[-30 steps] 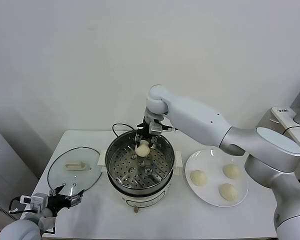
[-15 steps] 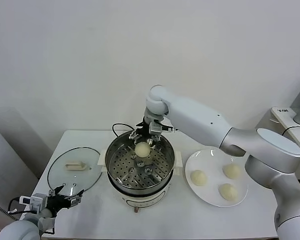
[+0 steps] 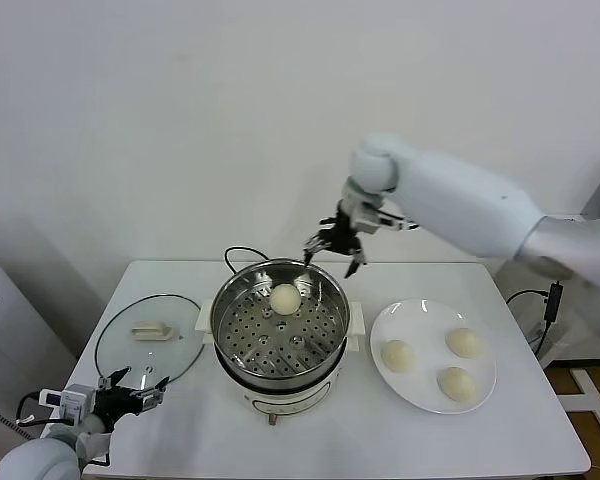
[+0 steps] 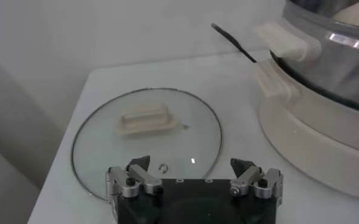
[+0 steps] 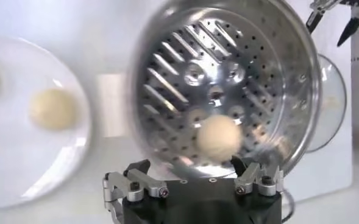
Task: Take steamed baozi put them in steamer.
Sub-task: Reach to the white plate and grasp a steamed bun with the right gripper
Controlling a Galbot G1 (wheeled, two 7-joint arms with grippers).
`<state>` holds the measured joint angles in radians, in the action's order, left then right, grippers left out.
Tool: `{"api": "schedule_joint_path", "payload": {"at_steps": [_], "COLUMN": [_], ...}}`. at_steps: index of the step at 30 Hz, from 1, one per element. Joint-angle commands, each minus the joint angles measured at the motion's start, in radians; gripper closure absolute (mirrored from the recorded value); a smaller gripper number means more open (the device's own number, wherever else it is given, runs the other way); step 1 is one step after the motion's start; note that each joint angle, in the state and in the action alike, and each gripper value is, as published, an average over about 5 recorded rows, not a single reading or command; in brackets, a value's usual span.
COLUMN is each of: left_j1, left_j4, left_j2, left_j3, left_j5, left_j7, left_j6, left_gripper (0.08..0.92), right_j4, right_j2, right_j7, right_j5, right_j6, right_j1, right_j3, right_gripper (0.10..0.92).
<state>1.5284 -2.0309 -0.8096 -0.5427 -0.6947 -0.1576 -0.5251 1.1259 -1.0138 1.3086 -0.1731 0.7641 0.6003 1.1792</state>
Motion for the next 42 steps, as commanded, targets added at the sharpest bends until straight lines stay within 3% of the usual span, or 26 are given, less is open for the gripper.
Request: {"api": "schedule_joint_path", "payload": {"at_steps": [1, 15, 42], "left_j1": [-0.003, -0.015, -0.011], "left_j4": [-0.005, -0.011, -0.018], "left_j2": [0.000, -0.006, -0.016], "left_j3": [-0.001, -0.002, -0.003], "left_j5": [-0.002, -0.003, 0.005], "left_j7": [-0.002, -0.003, -0.007], "left_j6": [-0.002, -0.005, -0.010], "left_gripper": [0.177, 0.177, 0.177], "right_j4": [0.036, 0.062, -0.019], "right_j2": [0.183, 0.263, 0.210], "right_j7": [0.017, -0.110, -0.240], "right_j5": [-0.289, -0.253, -0.166], "right_j6": [-0.607, -0.696, -0.751], "right_j1": [0.113, -0.034, -0.317], "right_j3": [0.232, 0.250, 0.154], "right_gripper": [0.203, 0.203, 0.203]}}
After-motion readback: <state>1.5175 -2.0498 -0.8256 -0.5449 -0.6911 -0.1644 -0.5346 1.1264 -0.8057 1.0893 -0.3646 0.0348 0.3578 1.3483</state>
